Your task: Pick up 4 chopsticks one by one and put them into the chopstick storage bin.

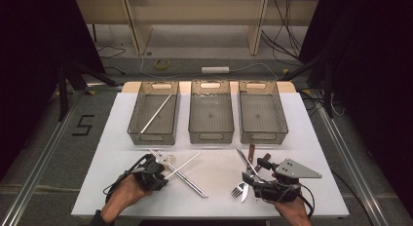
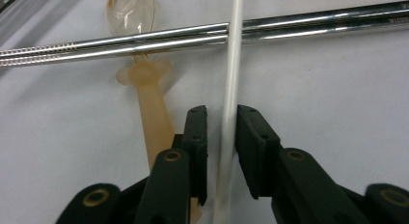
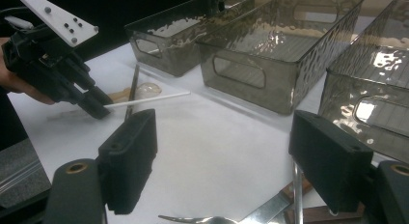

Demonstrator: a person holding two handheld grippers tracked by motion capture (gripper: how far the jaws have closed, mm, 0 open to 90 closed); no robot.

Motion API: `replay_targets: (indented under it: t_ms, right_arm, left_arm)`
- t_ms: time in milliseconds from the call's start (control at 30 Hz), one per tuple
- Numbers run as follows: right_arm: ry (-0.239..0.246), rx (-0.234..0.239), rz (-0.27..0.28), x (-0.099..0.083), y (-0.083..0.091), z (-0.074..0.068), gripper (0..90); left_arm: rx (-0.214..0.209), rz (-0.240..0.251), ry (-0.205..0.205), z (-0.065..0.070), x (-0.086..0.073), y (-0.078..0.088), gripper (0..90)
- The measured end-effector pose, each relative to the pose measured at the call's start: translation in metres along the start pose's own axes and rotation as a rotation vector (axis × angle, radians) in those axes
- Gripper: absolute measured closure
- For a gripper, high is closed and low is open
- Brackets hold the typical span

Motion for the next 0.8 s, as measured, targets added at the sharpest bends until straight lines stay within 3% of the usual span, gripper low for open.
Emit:
replay_targets:
  t_ms: [167,433,633,800]
  right_arm:
    - [0.0,0.0,0.0,0.0,0.0,0.0,26.4]
    - [0.0,0.0,-0.004,0.0,0.0,0.0,26.6]
    - [0.001,0.001,-0.002,0.0,0.0,0.0,26.5]
    - [-0.003,0.0,-0.001,0.0,0.0,0.001,26.6]
  left_arm:
    - [-0.007,0.003,-0.024,0.002,0.0,0.001,82.4]
    - [-0.017,0.033,-0.066,0.008,0.003,0.007,83.8]
    - [-0.036,0.041,-0.055,0.005,0.006,0.013,83.9]
    - [-0.057,0.078,-0.027,-0.003,0.011,0.024,84.0]
Point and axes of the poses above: each handheld gripper's, and its own axes: y roughly backward along the jaws, x roughly out of its top, z roughly to its right, the point moved 7 cm from there along -y, roughly forward along the jaws, and after that the axes turned 13 degrees about x, right-handed, at the moved point
